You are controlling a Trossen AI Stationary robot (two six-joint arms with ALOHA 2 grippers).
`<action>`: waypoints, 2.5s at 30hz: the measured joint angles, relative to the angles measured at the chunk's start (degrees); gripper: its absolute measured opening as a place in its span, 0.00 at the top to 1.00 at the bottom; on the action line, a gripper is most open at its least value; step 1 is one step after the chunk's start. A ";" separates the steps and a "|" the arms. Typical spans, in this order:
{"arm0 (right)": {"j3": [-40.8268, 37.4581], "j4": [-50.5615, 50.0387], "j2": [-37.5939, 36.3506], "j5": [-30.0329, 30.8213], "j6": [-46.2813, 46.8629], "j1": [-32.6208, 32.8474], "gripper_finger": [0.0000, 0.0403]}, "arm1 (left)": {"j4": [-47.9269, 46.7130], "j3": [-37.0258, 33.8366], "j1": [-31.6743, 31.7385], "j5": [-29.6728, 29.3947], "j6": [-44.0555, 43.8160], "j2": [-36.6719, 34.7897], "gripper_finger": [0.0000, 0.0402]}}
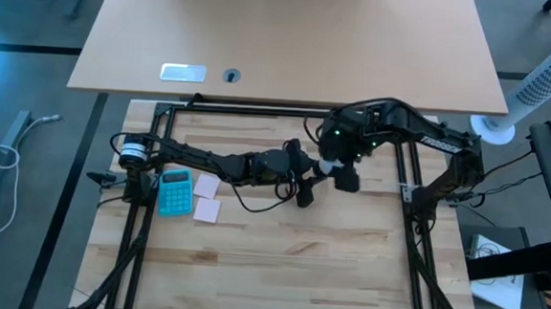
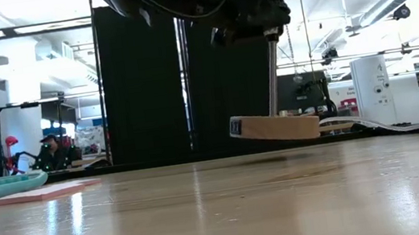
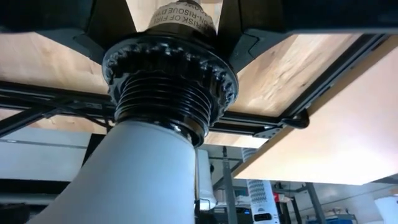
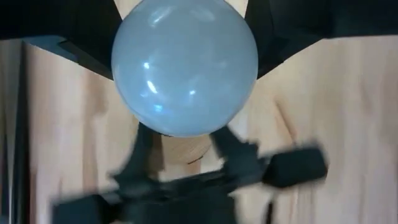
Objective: Screw lightbulb
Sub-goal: Remove the lightbulb from the lamp
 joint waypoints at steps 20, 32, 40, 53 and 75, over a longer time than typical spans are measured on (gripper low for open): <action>0.13 -4.39 -0.70 -5.31 50.26 0.08 0.11 | 0.60 -0.02 -0.11 -0.26 -2.71 0.02 0.60; 0.05 1.03 -1.44 -3.67 72.13 0.03 0.11 | 0.57 -0.02 -0.11 -1.60 -2.44 0.02 0.60; -0.17 0.25 -0.33 1.31 74.61 -0.97 0.11 | 0.76 -0.07 0.02 -2.55 -2.22 0.02 0.60; -0.20 2.62 -0.33 1.50 73.45 -2.12 0.14 | 0.61 -0.07 -0.11 -1.99 -2.24 0.02 0.60; -0.20 2.64 -0.33 -3.33 23.69 -2.22 0.35 | 0.33 -0.07 -0.52 -2.44 -1.96 0.02 0.60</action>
